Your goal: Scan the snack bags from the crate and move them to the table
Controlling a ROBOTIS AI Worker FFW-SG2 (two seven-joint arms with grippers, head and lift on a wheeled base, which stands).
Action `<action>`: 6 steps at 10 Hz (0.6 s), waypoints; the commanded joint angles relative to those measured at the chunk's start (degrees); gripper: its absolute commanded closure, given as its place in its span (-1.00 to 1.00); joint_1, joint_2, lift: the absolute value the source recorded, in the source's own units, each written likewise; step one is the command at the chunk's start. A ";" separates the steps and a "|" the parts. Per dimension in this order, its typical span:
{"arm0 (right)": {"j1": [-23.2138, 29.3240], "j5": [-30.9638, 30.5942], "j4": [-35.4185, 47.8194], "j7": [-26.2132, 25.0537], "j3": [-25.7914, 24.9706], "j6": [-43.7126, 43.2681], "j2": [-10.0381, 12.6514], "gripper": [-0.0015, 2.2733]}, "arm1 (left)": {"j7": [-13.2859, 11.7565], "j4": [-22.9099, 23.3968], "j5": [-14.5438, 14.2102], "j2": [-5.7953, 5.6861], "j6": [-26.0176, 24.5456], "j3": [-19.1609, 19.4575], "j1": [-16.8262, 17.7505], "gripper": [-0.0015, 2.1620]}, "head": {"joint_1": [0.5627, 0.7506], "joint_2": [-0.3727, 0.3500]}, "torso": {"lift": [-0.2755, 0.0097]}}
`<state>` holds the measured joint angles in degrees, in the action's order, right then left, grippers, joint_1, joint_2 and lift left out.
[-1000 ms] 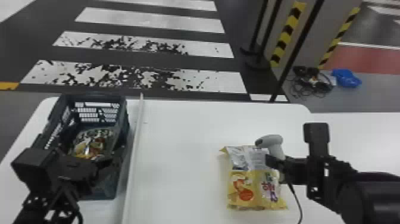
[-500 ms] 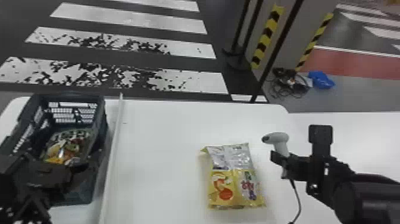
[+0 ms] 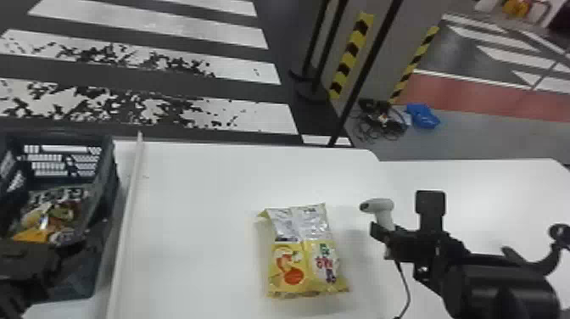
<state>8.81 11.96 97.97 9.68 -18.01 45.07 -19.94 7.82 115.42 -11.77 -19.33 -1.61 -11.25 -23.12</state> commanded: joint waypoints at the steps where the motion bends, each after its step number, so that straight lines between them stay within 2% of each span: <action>1: -0.11 -0.18 -2.61 0.26 0.35 -2.39 -0.09 0.97 | 0.00 0.07 0.00 -0.27 0.07 0.00 0.00 -0.96 | 0.41 -0.89 | 0.27; 6: 1.21 -0.09 -6.92 1.66 1.75 -8.02 0.26 0.97 | 0.00 0.42 -0.09 -0.36 0.25 0.00 -0.35 -0.96 | 0.41 -0.90 | 0.27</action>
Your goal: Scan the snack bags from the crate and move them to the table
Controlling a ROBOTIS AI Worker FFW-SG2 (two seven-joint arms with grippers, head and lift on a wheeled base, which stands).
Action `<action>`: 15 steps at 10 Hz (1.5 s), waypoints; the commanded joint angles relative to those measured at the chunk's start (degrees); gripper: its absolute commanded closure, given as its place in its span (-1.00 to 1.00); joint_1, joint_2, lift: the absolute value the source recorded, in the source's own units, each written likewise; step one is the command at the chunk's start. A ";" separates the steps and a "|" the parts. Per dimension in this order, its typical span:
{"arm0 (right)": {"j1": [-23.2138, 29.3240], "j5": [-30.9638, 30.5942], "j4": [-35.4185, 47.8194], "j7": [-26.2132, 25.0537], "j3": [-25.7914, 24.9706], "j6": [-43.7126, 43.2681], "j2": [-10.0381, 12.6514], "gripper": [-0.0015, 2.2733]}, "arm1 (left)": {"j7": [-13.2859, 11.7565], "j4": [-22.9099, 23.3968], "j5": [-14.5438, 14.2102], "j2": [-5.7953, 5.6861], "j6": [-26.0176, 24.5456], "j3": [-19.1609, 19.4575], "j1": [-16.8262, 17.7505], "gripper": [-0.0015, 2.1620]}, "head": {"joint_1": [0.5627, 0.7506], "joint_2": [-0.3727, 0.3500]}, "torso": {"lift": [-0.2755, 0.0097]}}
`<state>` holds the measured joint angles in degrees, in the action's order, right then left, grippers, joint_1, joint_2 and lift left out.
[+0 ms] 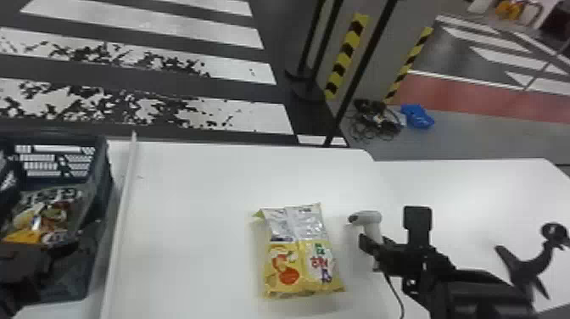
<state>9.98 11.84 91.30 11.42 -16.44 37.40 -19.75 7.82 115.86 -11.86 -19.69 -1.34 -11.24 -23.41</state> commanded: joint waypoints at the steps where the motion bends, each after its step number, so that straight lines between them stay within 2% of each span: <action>1: 0.04 0.29 -0.86 0.98 0.18 -0.35 0.06 0.97 | 0.00 -0.02 0.09 0.00 0.15 -0.01 -0.23 -0.96 | 0.41 -0.90 | 0.27; 2: -0.05 0.55 -1.21 1.41 0.27 -0.35 0.06 0.94 | -0.08 -0.02 0.09 0.09 0.68 -0.01 -0.41 -0.96 | 0.41 -0.89 | 0.27; 3: -0.05 0.64 -1.38 1.50 0.35 -1.23 0.15 0.38 | -0.08 0.07 0.09 0.17 0.85 -0.01 -0.41 -0.96 | 0.41 -0.88 | 0.27; 4: 0.30 0.64 -1.38 1.59 0.35 -3.16 0.15 -0.61 | -0.08 0.42 0.09 0.26 0.85 -0.01 -0.41 -0.96 | 0.41 -0.88 | 0.27; 5: 0.48 0.82 -1.30 1.68 0.09 -3.51 0.15 -0.85 | -0.08 0.86 0.09 0.17 0.85 0.08 -0.41 -0.96 | 0.41 -0.87 | 0.27; 8: 2.41 2.22 2.22 1.77 -1.58 -3.16 0.15 -0.86 | 0.00 1.47 0.09 0.17 0.68 0.08 -0.50 -0.96 | 0.41 -0.89 | 0.27; 9: 4.96 3.54 7.93 1.68 -2.55 -2.11 0.33 -0.86 | -0.08 1.56 0.09 0.17 0.68 0.08 -0.50 -0.96 | 0.41 -0.89 | 0.27; 11: 9.53 5.65 19.71 1.59 -3.69 3.34 2.61 -0.86 | -0.08 1.74 0.09 0.17 0.68 -0.01 -0.50 -0.96 | 0.41 -0.87 | 0.27; 12: 10.41 7.15 22.52 2.03 -3.51 6.16 3.40 -0.86 | -0.08 1.91 0.09 0.17 0.68 -0.01 -0.50 -0.96 | 0.41 -0.82 | 0.27; 13: 10.41 9.61 23.67 3.61 -3.95 10.20 4.37 -0.86 | -0.08 2.00 0.17 0.09 0.50 -0.01 -0.50 -0.96 | 0.41 -0.76 | 0.27; 15: 10.50 20.15 23.93 10.03 -10.02 20.39 5.07 -0.85 | -0.08 1.82 0.26 0.00 0.50 -0.01 -0.76 -0.96 | 0.41 -0.65 | 0.27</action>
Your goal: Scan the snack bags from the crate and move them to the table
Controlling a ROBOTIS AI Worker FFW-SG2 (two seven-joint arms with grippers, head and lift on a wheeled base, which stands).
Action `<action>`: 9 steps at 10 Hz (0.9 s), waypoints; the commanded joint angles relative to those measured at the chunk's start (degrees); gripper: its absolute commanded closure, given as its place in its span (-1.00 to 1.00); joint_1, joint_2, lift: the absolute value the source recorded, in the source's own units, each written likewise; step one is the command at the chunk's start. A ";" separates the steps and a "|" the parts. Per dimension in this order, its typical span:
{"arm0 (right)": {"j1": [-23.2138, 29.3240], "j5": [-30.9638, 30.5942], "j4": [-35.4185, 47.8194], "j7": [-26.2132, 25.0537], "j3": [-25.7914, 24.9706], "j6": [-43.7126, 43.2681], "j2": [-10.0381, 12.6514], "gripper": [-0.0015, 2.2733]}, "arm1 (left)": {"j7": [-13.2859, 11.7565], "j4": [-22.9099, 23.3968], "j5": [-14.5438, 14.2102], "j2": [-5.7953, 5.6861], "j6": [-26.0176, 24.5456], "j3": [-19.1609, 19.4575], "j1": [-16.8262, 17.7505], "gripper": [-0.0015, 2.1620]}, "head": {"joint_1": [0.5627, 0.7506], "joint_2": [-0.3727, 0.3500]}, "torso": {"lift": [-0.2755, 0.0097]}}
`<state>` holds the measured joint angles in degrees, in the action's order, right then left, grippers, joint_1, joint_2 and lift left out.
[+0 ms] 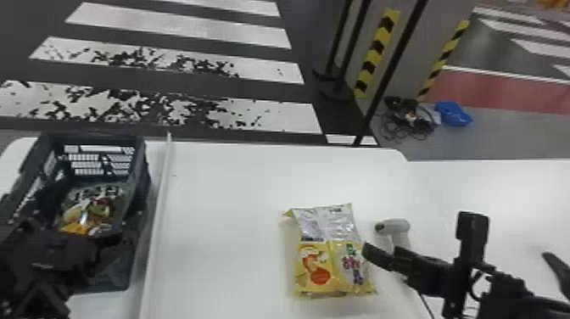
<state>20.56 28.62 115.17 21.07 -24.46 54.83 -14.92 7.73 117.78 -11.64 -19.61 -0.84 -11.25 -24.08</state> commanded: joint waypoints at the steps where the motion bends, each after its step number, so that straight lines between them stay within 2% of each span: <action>1: -0.61 4.51 -0.03 1.96 -3.93 5.25 0.24 -0.85 | 0.00 -0.27 0.04 -0.07 0.00 0.00 0.00 -0.96 | 0.41 -0.59 | 0.27; 3: -3.78 9.00 -3.20 7.32 -8.23 13.69 -0.20 -0.85 | -0.08 -0.71 0.21 0.19 -0.18 -0.53 0.53 -0.96 | 0.41 -0.59 | 0.27; 7: -9.40 9.00 -15.41 15.84 -6.65 13.69 -1.96 -0.85 | -0.08 -1.06 0.65 0.28 -0.18 -0.44 0.18 -0.96 | 0.41 -0.57 | 0.27; 9: -9.75 7.50 -19.11 16.81 -4.45 9.29 -3.28 -0.85 | -0.08 -1.77 0.65 0.37 0.00 -0.35 -0.09 -0.96 | 0.41 -0.55 | 0.27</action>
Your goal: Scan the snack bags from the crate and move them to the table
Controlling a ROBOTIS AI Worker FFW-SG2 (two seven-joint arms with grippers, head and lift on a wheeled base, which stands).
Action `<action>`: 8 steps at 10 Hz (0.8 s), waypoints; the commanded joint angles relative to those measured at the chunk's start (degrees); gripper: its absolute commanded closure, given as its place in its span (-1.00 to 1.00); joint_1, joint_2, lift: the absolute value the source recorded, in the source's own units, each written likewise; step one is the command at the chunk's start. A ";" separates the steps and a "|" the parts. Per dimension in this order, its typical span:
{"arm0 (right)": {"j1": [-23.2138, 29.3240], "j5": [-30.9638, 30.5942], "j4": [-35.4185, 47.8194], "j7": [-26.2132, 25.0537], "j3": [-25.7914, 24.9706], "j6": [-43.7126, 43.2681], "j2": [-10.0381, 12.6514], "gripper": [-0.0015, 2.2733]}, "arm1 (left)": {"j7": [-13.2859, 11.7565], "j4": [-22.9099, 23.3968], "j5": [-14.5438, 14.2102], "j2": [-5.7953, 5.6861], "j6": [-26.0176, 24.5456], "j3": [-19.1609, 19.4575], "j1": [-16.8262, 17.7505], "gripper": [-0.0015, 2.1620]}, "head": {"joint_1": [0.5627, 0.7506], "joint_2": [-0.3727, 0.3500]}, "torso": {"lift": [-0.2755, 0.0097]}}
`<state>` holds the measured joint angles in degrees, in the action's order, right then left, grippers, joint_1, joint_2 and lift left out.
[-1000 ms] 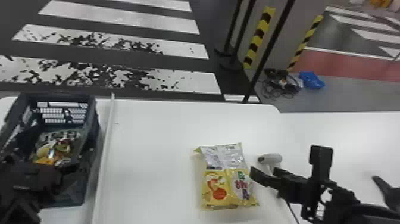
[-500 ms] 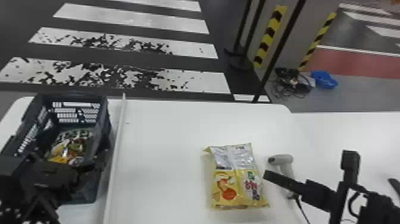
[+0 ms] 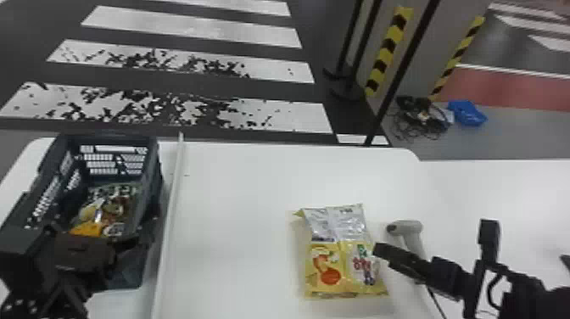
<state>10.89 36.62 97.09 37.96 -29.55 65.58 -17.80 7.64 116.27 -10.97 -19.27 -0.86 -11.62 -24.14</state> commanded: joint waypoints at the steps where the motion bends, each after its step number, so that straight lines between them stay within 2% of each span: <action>1: -0.25 -2.16 -2.35 1.50 1.43 -3.56 -0.57 -0.85 | 0.00 -0.43 0.16 0.11 0.20 -0.07 -0.03 -0.96 | 0.41 -0.56 | 0.27; 4: -0.25 -4.63 -5.25 3.61 3.01 -7.43 -1.62 -0.85 | -0.17 -0.51 0.16 0.02 0.20 -0.16 -0.03 -0.96 | 0.41 -0.59 | 0.27; 8: -0.08 -6.03 -5.95 4.40 6.44 -9.72 -1.62 -0.85 | -0.17 -0.69 0.16 0.02 0.20 -0.16 -0.03 -0.96 | 0.41 -0.57 | 0.27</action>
<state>10.76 30.76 91.16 42.37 -23.85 55.89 -19.40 7.46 115.69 -10.81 -19.26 -0.70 -11.78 -24.17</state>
